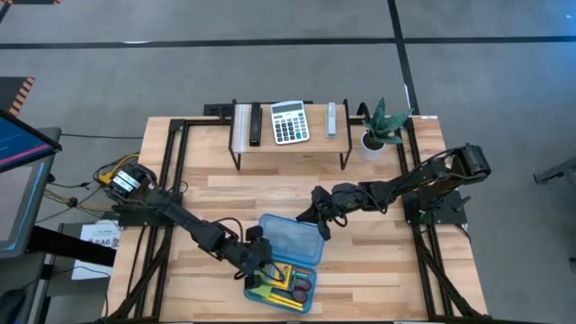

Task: Pack school essentials
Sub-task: Close the blue supply box

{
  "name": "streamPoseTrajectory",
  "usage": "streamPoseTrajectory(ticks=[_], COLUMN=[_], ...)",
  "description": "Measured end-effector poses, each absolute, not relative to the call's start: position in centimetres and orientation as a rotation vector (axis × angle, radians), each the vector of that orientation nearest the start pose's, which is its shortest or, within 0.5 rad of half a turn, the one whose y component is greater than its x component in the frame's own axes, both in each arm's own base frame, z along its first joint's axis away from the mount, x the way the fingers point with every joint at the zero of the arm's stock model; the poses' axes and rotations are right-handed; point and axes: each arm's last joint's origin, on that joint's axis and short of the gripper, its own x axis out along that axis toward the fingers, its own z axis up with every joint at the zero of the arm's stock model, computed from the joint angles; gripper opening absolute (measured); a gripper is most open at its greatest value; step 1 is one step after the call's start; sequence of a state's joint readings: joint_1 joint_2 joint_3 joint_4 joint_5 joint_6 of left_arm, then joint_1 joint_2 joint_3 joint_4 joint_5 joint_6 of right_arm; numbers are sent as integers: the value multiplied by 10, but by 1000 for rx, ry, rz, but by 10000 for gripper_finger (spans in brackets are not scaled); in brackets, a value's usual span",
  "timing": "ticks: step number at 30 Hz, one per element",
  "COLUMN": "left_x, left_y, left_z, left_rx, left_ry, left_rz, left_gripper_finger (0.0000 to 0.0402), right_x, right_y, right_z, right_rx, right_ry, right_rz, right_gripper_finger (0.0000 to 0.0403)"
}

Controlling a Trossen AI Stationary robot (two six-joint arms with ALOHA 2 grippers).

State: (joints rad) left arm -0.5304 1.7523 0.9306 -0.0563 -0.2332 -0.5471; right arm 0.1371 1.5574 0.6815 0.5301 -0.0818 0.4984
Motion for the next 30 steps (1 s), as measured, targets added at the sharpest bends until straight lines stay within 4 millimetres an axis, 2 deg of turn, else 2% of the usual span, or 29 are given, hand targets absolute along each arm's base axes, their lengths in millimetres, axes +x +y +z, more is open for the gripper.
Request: streamPoseTrajectory(ticks=[13, 30], left_x=[298, 305], left_y=[-157, -141], left_z=[149, 150], left_rx=[-179, -132], left_ry=[883, 801], left_rz=[3, 186], left_gripper_finger=[0, 0], right_x=[307, 308], right_y=[45, 49], right_z=[185, 190], right_rx=[483, 514], right_ry=[391, 357], right_rz=[126, 193], right_gripper_finger=[6, 6])
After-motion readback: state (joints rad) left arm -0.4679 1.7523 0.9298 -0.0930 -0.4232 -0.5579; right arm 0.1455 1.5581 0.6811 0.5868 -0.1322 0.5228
